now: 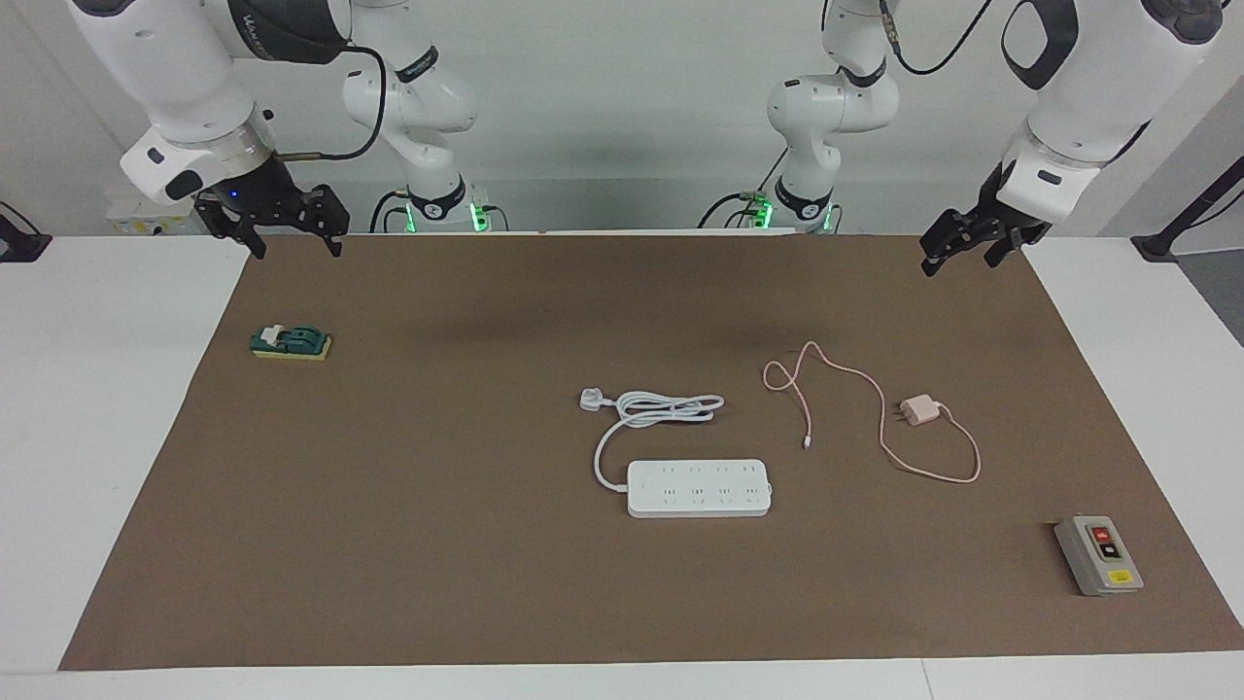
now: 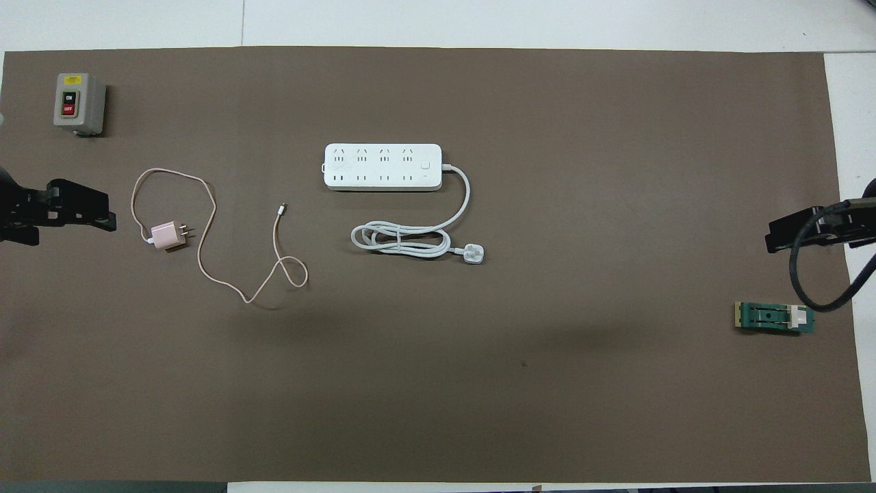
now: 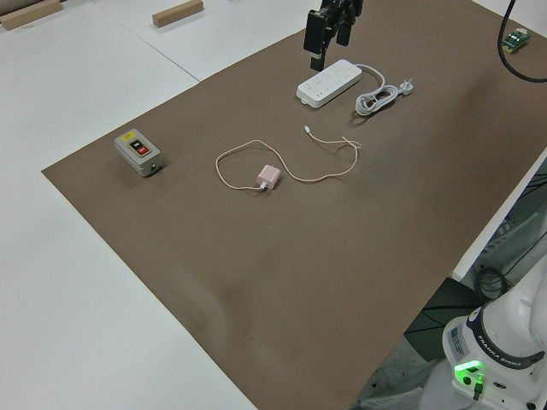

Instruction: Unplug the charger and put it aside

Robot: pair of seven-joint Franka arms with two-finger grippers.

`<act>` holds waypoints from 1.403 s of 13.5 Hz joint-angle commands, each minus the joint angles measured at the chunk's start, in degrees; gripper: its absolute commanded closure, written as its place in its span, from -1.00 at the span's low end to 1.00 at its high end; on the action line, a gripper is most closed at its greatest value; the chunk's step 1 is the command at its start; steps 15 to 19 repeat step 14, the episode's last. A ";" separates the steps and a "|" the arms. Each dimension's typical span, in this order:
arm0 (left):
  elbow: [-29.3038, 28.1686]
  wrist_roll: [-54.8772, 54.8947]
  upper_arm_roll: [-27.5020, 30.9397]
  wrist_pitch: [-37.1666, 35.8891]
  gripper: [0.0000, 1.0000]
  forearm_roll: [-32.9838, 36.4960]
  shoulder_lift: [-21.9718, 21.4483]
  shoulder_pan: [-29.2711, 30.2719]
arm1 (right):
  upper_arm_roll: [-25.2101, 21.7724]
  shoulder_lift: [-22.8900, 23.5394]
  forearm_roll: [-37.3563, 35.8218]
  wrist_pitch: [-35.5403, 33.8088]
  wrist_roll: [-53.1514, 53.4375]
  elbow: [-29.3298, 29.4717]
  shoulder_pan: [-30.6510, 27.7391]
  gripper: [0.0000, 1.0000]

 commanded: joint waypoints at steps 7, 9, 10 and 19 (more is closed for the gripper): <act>-0.92 1.67 0.04 -0.72 -1.00 -0.13 -1.25 0.52 | 0.72 -0.62 1.06 -0.67 -0.79 0.06 -0.66 -1.00; -0.66 1.77 0.13 -0.89 -1.00 -0.04 -1.16 0.35 | 0.72 -0.71 1.23 -0.58 -0.27 -0.12 -0.66 -1.00; -0.66 1.85 0.04 -0.72 -1.00 -0.13 -1.16 0.61 | 0.72 -0.71 1.23 -0.58 -0.27 -0.20 -0.66 -1.00; -0.74 1.94 0.04 -0.80 -1.00 -0.21 -1.16 0.35 | 0.72 -0.80 1.23 -0.67 -0.62 -0.29 -0.48 -1.00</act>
